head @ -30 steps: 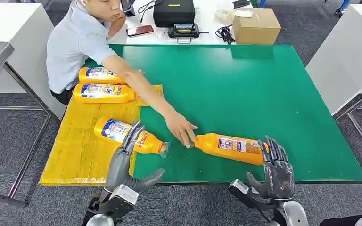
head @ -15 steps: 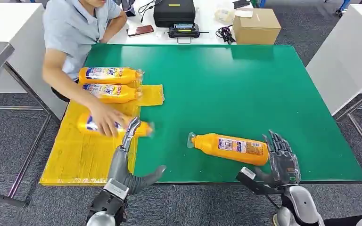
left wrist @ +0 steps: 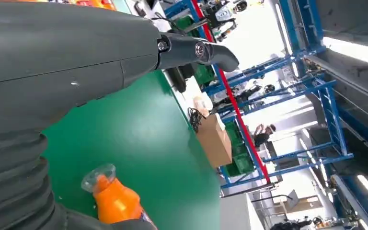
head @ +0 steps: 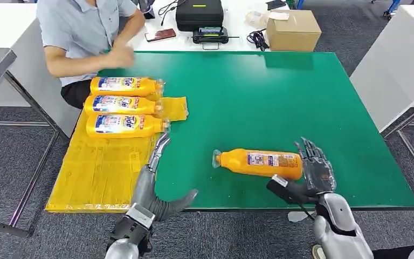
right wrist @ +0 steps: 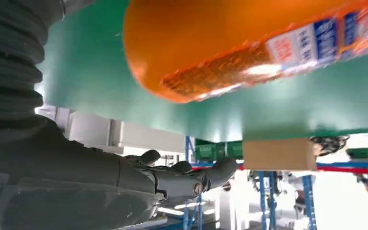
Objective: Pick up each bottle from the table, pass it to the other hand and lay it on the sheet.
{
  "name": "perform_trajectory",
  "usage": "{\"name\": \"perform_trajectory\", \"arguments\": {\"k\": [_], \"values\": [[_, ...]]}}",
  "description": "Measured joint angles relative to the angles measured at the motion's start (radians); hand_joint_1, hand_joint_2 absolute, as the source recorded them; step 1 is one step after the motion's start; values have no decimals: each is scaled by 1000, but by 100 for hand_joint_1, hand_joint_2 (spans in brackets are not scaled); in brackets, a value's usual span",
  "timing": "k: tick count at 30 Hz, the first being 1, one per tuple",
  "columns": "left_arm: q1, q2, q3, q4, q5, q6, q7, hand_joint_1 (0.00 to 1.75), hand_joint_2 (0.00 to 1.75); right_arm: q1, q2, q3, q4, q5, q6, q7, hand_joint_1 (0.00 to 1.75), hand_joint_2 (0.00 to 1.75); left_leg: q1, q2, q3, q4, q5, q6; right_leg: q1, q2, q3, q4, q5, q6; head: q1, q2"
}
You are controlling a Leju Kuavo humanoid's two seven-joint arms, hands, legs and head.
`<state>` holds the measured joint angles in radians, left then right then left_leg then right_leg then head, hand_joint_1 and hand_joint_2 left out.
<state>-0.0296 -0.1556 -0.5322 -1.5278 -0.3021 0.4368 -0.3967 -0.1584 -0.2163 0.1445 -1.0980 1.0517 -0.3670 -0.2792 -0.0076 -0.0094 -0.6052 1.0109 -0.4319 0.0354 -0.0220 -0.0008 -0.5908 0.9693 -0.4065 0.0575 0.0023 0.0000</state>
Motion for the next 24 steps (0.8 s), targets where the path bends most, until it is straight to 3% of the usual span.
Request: {"name": "perform_trajectory", "arguments": {"k": [24], "values": [[-48, -15, -37, 67, 9, -4, -2, 0, 175, -88, 50, 141, 116, -76, 87, -23, 0, 175, 0, 0, 0, 0, 0, 0, 0, 0, 0, 0, 0, 0, 0, 0]]}}
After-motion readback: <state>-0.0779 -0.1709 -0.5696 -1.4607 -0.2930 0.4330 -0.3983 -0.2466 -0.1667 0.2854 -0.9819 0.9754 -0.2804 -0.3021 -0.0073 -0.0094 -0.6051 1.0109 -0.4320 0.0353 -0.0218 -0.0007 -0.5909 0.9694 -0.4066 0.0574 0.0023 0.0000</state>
